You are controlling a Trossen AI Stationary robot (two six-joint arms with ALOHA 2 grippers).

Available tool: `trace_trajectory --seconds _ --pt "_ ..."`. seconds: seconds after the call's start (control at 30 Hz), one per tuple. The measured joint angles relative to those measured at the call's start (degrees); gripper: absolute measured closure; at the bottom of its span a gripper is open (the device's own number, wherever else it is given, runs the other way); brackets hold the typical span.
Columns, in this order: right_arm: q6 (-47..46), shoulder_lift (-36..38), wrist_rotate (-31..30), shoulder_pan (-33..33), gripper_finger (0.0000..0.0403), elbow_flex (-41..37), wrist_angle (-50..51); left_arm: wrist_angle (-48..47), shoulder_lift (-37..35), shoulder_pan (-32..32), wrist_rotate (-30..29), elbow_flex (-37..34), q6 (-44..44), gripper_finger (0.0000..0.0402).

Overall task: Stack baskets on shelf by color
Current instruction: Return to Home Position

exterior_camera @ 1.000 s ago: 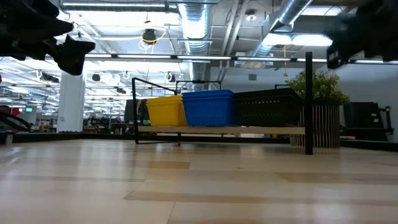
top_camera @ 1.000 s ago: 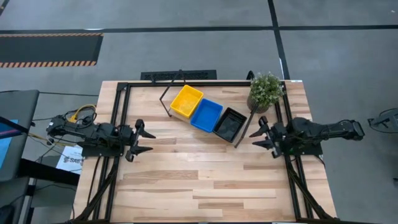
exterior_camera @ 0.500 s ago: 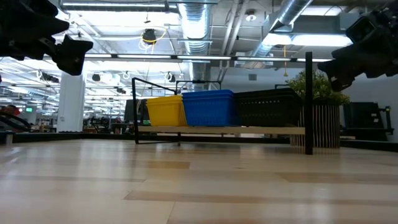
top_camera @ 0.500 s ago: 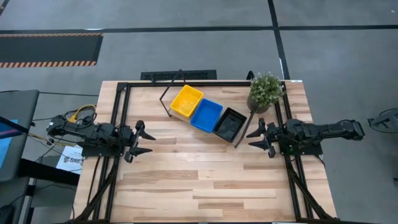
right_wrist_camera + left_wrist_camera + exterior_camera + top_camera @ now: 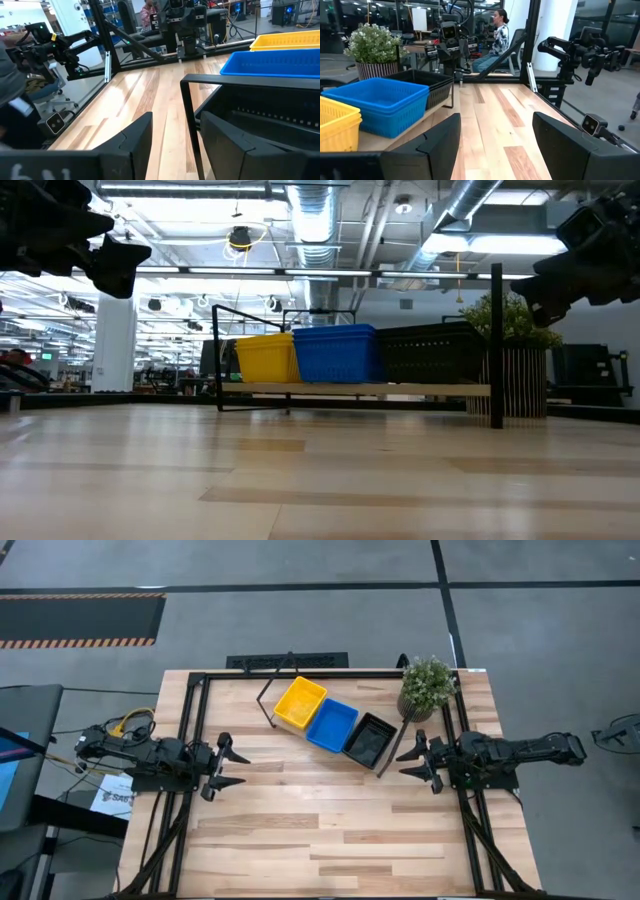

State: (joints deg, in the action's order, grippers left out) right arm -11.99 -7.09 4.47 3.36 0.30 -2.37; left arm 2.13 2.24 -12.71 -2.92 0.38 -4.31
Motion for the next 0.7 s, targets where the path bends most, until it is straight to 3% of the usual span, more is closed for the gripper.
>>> trace_trajectory --seconds 0.7 --pt "-0.03 0.0 0.11 0.0 0.0211 -0.04 0.22 0.0 0.0 0.0 -0.07 0.0 -0.4 0.0164"
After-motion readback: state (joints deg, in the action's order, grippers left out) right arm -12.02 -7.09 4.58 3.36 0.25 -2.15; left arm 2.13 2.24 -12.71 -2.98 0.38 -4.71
